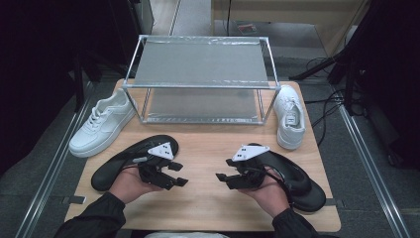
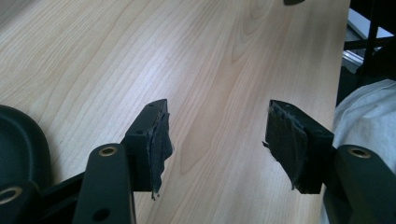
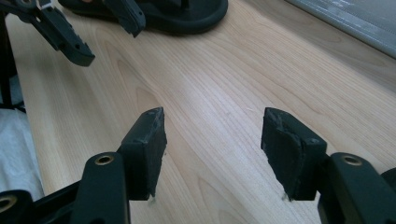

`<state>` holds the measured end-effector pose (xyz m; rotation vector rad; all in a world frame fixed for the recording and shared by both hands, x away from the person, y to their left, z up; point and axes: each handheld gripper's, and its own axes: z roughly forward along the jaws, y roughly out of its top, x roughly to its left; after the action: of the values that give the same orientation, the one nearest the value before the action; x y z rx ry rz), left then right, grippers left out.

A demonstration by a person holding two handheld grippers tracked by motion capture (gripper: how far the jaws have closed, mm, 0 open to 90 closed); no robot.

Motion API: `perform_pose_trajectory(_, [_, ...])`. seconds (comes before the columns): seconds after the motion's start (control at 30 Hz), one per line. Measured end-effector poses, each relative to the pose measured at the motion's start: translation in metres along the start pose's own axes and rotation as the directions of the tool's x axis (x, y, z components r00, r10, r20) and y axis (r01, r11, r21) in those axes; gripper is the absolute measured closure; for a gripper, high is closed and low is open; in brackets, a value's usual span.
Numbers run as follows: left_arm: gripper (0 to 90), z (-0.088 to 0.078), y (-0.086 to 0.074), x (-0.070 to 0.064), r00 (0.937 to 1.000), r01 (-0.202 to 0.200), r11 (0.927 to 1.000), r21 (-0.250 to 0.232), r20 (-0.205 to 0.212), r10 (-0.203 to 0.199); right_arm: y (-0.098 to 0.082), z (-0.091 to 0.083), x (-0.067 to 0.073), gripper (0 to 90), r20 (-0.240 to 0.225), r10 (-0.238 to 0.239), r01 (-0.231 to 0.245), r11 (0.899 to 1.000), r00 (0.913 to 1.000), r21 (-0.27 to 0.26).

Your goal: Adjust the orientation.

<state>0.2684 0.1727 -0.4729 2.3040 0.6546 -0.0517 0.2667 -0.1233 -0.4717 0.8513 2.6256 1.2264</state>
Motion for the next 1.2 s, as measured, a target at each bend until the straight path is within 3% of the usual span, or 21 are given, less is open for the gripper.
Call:
perform_pose_trajectory(0.1, [40.4,-0.001,-0.001,0.001,0.9998,0.020,0.9998,0.004,0.003,-0.020,0.000,0.002,0.003,42.6,0.002,-0.001,0.001,0.999,1.0000,0.034])
perform_pose_trajectory(0.17, [40.6,-0.002,-0.002,0.002,0.9999,0.010,0.9999,-0.002,-0.006,-0.010,0.000,0.003,0.004,44.6,-0.005,0.005,-0.005,0.999,1.0000,0.046])
perform_pose_trajectory(0.37, [40.9,-0.008,-0.002,0.003,0.9996,0.026,0.9995,-0.018,-0.006,-0.026,0.001,0.003,0.005,46.3,-0.013,0.034,-0.033,0.999,0.9994,0.032])
perform_pose_trajectory(0.47, [40.5,-0.012,-0.005,0.005,0.9990,0.042,0.9990,-0.016,-0.014,-0.042,0.000,0.005,0.003,50.6,-0.056,0.067,-0.066,0.998,0.9962,0.016])
perform_pose_trajectory(0.6, [39.8,-0.019,-0.008,0.005,0.9981,0.052,0.9982,-0.031,-0.030,-0.053,0.001,0.007,0.004,51.6,-0.064,0.076,-0.075,0.997,0.9951,0.026])
perform_pose_trajectory(0.77, [39.9,-0.028,-0.014,0.006,0.9970,0.062,0.9973,-0.040,-0.044,-0.064,0.007,0.012,0.009,49.3,-0.074,0.021,-0.018,0.999,0.9970,0.041])
perform_pose_trajectory(1.0, [40.0,-0.039,-0.025,0.009,0.9948,0.068,0.9965,-0.048,-0.072,-0.071,0.012,0.019,0.013,48.6,-0.086,-0.013,0.018,0.998,0.9962,0.060])
perform_pose_trajectory(1.2, [40.6,-0.053,-0.035,0.012,0.9894,0.097,0.9931,-0.066,-0.102,-0.104,0.016,0.026,0.015,48.4,-0.102,-0.034,0.041,0.996,0.9942,0.073])
